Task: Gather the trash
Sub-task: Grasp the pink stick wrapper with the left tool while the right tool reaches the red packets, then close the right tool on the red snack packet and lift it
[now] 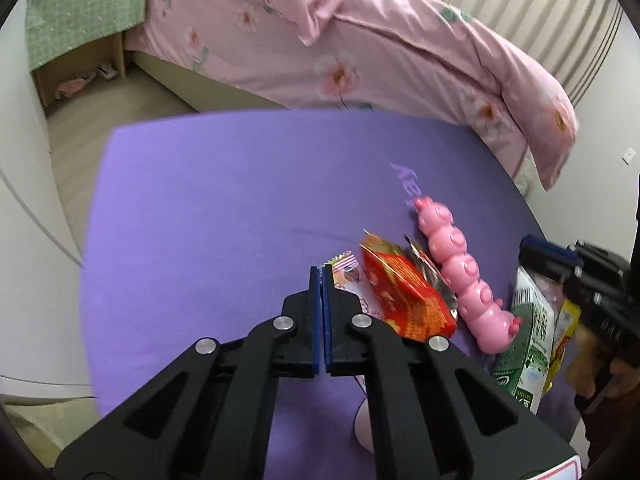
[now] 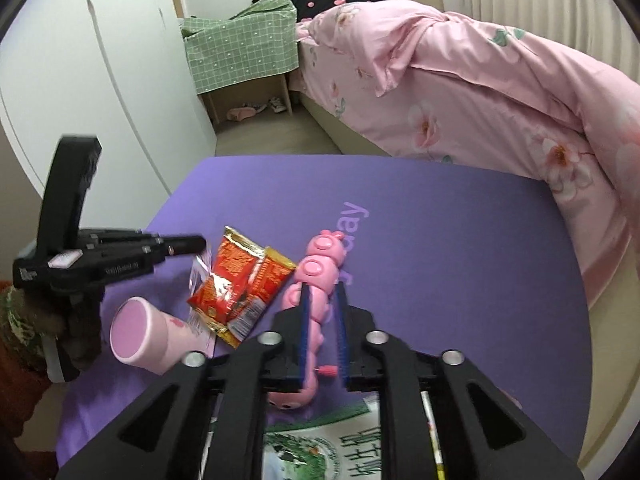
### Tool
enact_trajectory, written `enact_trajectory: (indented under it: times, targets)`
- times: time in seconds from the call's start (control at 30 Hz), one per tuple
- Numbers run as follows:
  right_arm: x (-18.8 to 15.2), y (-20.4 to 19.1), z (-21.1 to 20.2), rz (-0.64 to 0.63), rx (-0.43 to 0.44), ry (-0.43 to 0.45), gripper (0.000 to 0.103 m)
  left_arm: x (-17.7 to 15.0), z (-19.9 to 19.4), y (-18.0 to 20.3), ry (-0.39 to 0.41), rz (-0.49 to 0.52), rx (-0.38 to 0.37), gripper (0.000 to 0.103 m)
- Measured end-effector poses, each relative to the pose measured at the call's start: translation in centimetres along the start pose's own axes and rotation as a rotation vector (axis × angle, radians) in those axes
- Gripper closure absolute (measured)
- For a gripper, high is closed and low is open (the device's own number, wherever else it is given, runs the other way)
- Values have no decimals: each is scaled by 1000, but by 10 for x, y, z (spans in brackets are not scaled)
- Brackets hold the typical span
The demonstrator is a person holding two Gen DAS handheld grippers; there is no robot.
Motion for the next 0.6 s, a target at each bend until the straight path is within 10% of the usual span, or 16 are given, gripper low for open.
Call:
enact_trajectory:
  times: [0.27,0.6]
  targets:
    - [17,-34,18,-46,78,-7,66,31,-38,-43,151,-104,23,102]
    - [16,-48,68,11,104,-105,65,-5,-37,-80,71,-170,14,102]
Point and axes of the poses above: each gripper's, at about its wrist camera, not at the fingertips, and z roughly the way its jaws point, y to its right, x to its top, the point moved 9 cm from there along z, roughly the way its jaws point, and after that the axes turned 15 degrees about -z, right-handed, at the moved point
